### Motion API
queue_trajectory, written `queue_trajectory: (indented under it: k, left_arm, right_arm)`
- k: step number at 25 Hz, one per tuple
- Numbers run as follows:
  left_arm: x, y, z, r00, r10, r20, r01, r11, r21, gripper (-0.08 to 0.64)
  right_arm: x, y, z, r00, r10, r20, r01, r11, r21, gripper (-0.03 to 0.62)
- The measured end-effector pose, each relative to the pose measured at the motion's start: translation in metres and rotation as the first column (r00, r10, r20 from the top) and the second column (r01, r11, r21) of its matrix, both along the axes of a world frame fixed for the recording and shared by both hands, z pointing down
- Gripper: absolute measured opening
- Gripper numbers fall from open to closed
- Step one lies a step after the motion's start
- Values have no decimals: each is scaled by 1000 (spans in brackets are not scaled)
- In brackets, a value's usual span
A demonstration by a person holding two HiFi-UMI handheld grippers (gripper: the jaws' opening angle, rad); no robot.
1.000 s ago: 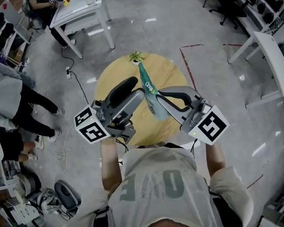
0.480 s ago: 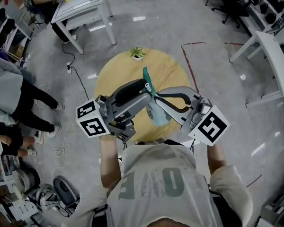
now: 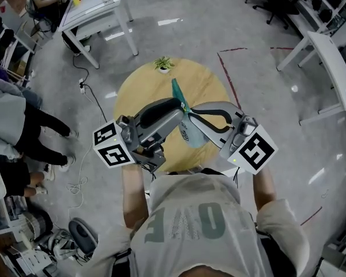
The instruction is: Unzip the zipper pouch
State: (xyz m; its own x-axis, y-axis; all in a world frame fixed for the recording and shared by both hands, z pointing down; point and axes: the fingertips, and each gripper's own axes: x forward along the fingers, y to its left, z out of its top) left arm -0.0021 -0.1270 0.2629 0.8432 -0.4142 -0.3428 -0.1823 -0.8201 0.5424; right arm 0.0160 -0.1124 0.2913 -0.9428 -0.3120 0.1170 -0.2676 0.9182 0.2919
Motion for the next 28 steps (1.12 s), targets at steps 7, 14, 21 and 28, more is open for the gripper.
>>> queue_trajectory:
  k: [7,14,21,28]
  left_arm:
    - [9,-7,10,987,-49,152,42,998,48,129]
    - [23,-3,22,861,-185,473,39,952,303,130]
    - [20,4,22,922,-55,382,-39,971,234,58]
    - [19,8,18,940,-21,342,-64,969,237,37]
  right_arm:
    - [7,-5,18,990,36,-136,-33,999,26,35]
    - [8,-6,27,982,45,-185,-42,999,19,35]
    - [11,5,29,979,1,-204,-3,1000,-8,35]
    - [17,13,26,981,-37,-190,29,999,-44,35]
